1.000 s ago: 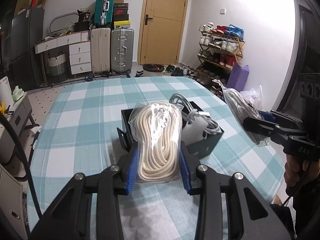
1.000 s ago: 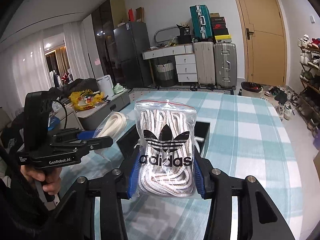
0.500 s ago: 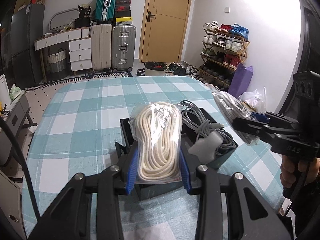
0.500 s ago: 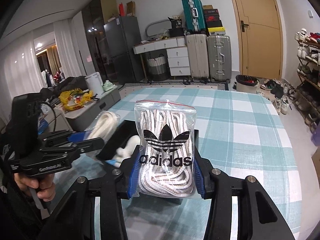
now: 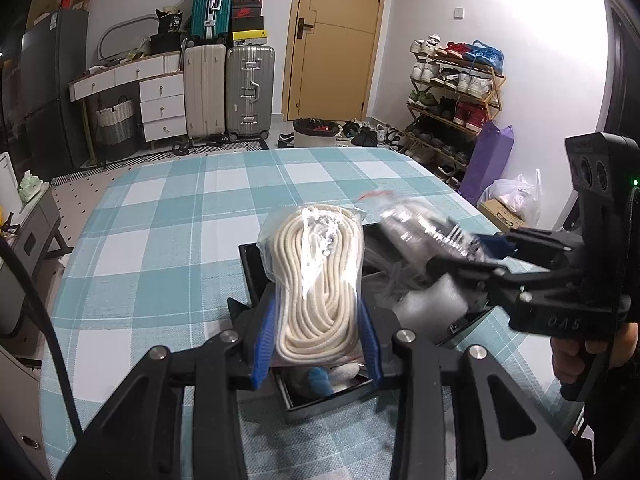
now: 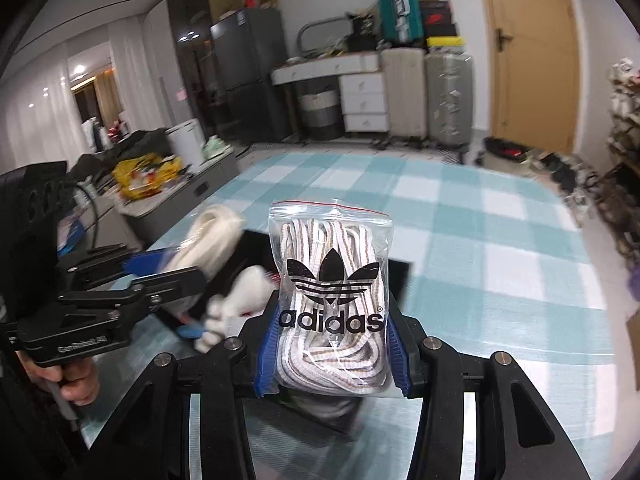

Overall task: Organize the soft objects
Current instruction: 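Carry the rope bag and adidas lace bag over the black box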

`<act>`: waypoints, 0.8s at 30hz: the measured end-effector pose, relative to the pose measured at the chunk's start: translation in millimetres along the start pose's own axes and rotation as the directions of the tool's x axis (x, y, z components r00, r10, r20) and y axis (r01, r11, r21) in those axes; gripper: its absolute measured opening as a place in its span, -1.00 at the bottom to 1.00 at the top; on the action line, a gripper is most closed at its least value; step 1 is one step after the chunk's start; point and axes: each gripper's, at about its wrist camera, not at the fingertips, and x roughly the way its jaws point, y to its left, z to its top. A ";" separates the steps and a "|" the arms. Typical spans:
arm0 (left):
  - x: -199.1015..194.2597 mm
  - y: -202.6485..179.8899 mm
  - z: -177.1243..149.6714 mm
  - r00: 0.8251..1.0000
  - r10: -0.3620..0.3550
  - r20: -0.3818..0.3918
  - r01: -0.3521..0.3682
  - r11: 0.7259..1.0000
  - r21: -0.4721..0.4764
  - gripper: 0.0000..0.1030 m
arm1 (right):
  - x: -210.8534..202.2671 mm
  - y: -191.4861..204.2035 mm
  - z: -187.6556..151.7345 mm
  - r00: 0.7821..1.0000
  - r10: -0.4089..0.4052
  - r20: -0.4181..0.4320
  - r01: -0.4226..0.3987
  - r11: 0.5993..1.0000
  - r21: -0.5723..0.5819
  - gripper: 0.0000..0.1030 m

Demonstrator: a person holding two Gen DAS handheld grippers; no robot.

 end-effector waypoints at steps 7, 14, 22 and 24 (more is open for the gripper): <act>3.9 1.7 -0.3 1.000 0.002 -0.007 -0.002 1.000 0.001 -0.31 | 8.9 3.7 1.1 0.999 0.030 -0.025 -0.030 1.000 0.002 -0.11; 8.0 -1.8 -1.0 1.000 0.001 -0.014 -0.001 1.000 0.013 -0.31 | 1.3 4.4 0.6 0.997 -0.083 0.005 0.083 0.995 -0.052 -0.11; 13.6 -6.3 -2.5 1.000 0.006 -0.027 -0.005 1.000 0.030 -0.30 | 3.1 7.8 -1.0 0.993 -0.119 0.002 0.119 0.984 -0.132 -0.11; 14.7 -7.1 -2.1 1.000 0.005 -0.028 -0.005 0.999 0.031 -0.30 | 3.8 8.0 -0.5 0.995 -0.102 -0.005 0.100 0.985 -0.140 -0.11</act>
